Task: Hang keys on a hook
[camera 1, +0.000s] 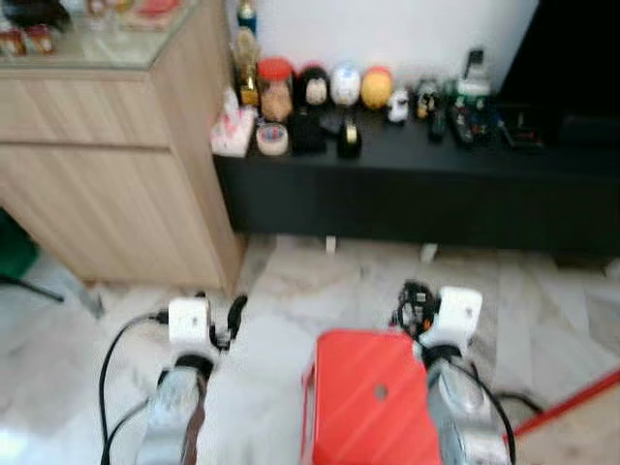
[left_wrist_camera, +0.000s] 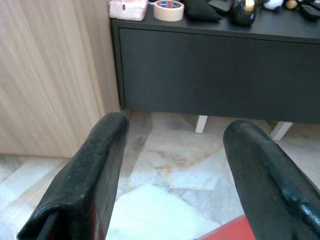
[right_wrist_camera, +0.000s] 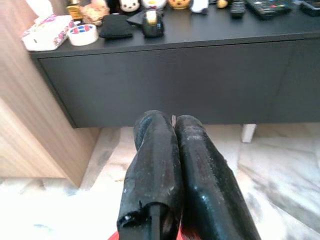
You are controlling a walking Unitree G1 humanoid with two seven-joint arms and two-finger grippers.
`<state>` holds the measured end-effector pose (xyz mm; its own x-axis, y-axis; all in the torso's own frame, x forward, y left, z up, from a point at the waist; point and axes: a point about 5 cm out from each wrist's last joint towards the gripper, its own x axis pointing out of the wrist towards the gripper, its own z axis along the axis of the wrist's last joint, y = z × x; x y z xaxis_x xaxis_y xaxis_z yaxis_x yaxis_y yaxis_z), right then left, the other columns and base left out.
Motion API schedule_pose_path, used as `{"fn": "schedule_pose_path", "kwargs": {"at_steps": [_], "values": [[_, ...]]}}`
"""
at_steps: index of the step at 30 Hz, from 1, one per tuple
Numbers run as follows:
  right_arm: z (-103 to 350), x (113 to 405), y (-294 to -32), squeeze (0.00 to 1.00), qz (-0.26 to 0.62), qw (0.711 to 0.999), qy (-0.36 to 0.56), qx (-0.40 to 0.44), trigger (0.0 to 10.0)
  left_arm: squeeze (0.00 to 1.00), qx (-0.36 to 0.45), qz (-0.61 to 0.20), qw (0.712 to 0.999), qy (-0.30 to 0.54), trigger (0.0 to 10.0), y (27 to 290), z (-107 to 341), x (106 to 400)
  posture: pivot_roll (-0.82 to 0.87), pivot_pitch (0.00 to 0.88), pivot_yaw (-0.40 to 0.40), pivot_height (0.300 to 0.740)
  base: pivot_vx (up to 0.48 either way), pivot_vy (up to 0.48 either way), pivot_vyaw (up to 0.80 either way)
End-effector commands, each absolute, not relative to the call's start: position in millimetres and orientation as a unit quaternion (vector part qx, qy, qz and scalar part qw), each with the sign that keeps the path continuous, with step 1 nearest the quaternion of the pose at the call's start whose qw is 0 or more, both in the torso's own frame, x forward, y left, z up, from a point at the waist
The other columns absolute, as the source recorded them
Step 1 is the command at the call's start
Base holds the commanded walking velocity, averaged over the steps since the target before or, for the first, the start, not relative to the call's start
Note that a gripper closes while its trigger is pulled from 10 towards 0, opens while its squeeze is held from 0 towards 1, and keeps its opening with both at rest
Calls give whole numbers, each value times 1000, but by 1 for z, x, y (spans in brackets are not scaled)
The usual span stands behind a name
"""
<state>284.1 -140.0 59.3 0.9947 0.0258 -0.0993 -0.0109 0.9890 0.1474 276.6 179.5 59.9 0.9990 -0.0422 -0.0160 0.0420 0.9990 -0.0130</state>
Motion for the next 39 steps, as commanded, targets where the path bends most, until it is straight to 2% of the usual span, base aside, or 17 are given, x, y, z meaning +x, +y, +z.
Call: {"fn": "schedule_pose_path", "kwargs": {"at_steps": [1, 39], "values": [[60, 283, -138, 0, 13, 996, 51, 76, 10000, 0, 0, -30, 999, 21, 10000, 177, 55, 274, 10, 48, -51, 740, 0, 0, 0], [62, 285, -135, 0, 15, 995, 61, 73, 10000, 0, -7, -50, 998, 25, 10000, 175, 52, 272, 10, 48, -49, 740, 0, 0, 0]]}}
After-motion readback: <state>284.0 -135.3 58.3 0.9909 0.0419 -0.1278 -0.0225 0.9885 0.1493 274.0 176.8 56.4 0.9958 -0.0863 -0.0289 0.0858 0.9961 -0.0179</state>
